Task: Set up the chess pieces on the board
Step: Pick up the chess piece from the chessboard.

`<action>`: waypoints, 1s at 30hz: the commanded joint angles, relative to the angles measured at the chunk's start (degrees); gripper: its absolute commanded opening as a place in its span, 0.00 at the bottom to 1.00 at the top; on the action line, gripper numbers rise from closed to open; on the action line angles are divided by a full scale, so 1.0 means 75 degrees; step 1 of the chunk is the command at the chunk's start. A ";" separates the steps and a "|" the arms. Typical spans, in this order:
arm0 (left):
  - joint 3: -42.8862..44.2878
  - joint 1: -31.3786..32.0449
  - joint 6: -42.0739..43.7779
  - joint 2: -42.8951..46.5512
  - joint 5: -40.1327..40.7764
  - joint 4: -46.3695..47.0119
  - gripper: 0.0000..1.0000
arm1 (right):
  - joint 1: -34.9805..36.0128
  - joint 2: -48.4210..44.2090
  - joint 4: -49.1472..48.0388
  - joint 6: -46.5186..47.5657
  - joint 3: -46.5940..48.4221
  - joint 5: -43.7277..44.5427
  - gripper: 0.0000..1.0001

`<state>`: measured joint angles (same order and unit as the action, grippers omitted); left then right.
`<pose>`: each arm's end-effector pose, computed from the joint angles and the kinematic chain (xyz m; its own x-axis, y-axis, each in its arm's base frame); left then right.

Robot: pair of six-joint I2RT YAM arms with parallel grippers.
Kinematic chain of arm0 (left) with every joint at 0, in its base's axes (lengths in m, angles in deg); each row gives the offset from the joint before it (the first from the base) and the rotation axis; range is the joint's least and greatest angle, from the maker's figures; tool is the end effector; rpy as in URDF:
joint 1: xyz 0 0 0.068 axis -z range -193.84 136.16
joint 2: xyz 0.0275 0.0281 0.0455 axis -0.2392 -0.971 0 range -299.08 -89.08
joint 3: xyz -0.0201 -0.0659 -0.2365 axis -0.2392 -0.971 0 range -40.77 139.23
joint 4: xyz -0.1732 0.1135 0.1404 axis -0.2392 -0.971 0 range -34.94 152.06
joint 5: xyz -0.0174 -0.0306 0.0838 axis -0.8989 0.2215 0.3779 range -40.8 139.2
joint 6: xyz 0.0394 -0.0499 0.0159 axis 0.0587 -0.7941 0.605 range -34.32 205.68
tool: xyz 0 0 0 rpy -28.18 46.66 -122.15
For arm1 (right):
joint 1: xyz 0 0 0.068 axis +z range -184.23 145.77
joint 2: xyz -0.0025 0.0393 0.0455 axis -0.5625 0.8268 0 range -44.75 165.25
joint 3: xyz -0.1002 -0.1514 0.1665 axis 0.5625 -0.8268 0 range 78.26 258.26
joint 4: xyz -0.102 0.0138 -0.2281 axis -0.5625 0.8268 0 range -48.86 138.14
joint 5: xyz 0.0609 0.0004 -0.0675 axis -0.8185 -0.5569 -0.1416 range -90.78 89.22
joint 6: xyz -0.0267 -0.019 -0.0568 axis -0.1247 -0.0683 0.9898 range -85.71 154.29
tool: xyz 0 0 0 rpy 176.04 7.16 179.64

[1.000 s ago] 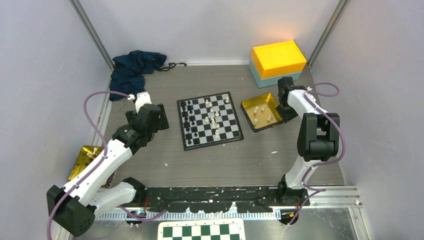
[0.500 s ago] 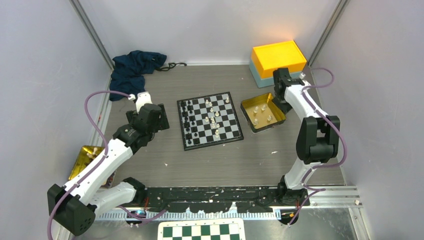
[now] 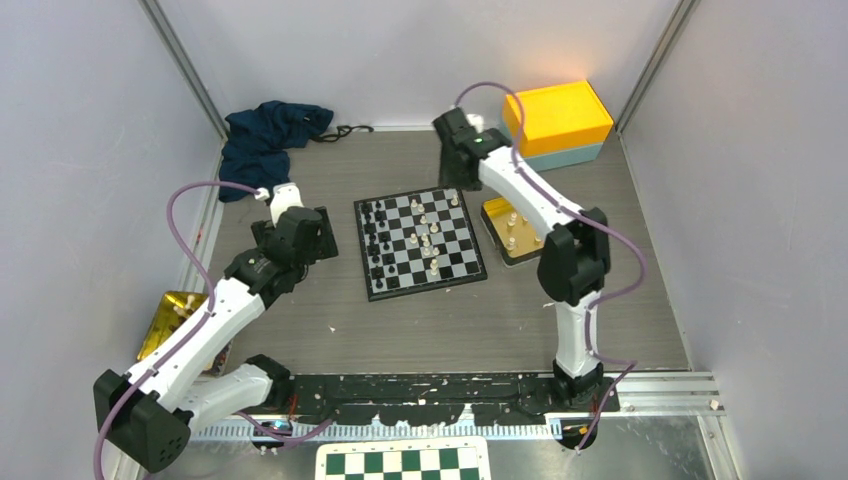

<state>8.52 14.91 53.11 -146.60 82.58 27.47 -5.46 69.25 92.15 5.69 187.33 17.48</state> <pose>0.2047 -0.0800 0.2596 -0.5279 -0.2233 -0.8194 -0.2806 0.9565 -0.0798 0.3781 0.1891 0.2676 -0.7826 0.0888 -0.6161 0.0814 0.9959 0.0402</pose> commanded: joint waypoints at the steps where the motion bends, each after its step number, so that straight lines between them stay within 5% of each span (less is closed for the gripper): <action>1: 0.0169 -0.0049 -0.0060 0.0348 0.0265 0.0094 0.97 | 0.0595 0.0478 0.0594 0.1047 0.0830 -0.0785 0.52; 11: 0.0142 -0.0049 0.0016 0.0438 0.0248 0.0047 0.97 | 0.1538 0.0968 0.0879 0.1468 0.0995 -0.1104 0.53; 30: 0.0107 -0.0049 0.0059 0.0390 0.0200 0.0116 0.97 | 0.1829 0.1506 0.0654 0.1718 0.0818 -0.1593 0.51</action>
<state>8.52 14.91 53.17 -144.57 83.08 27.43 7.72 80.44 98.44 16.97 192.67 6.94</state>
